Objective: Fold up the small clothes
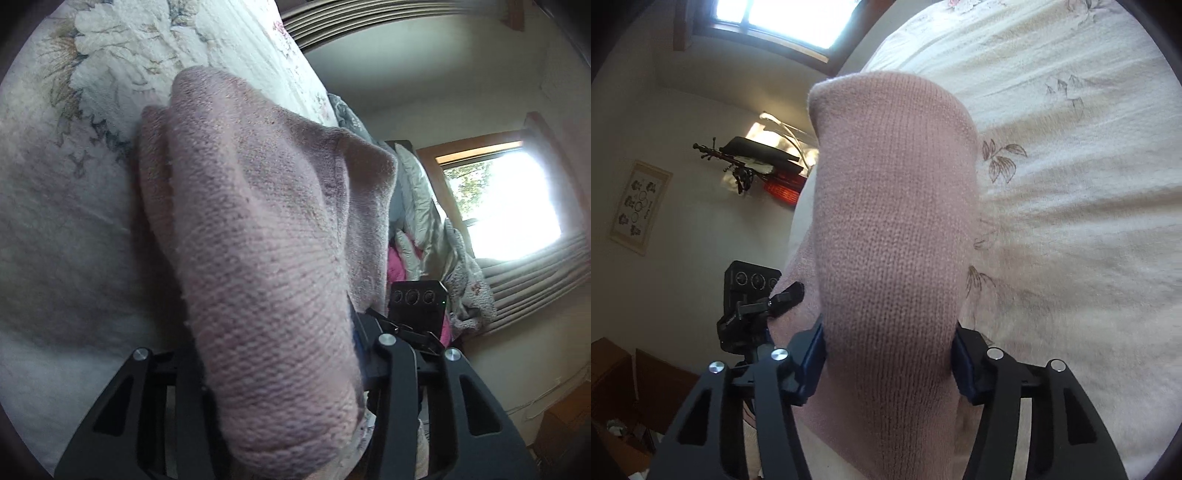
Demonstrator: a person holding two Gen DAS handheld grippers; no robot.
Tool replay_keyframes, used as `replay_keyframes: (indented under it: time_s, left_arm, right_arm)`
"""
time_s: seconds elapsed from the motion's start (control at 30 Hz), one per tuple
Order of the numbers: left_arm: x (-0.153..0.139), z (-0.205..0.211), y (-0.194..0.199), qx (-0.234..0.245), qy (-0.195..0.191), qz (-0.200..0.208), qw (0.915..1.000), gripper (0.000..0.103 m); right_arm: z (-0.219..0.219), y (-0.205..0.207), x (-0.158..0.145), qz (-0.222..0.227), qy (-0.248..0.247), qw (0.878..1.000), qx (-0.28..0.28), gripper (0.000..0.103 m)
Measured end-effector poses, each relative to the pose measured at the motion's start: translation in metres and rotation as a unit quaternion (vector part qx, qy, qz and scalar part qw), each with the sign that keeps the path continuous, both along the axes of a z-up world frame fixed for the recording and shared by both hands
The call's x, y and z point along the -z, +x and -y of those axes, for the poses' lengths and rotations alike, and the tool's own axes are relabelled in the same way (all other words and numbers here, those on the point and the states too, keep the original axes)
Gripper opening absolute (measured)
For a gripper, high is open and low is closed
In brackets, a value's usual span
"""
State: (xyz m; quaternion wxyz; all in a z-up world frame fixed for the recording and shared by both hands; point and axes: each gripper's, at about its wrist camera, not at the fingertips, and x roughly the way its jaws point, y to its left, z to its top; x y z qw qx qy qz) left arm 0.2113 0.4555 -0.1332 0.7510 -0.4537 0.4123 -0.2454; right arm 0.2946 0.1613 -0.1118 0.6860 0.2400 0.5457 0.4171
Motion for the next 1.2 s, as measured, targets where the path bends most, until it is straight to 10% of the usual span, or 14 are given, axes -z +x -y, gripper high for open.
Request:
replay_keyframes:
  time_s: [0.33,0.53,0.83,1.2]
  left_arm:
    - [-0.049,0.105,-0.017,0.056,-0.004,0.046,0.9974,0.042]
    - [-0.030,0.168,-0.019,0.071,-0.007,0.026,0.9971,0.042]
    - [0.055,0.202,-0.027,0.064,0.068,-0.053,0.9942,0.054]
    - [0.002,0.199,-0.077,0.059,0.211,-0.019,0.9755,0.058]
  right_arm:
    - [0.095,-0.044,-0.069,0.050,-0.013,0.999,0.014,0.057]
    - [0.155,-0.063,-0.068,0.046,-0.036,0.997,0.046,0.057]
    - [0.189,-0.069,0.013,-0.006,-0.084,0.994,0.074,0.063]
    - [0.196,-0.108,-0.013,0.020,-0.114,0.990,0.082,0.080]
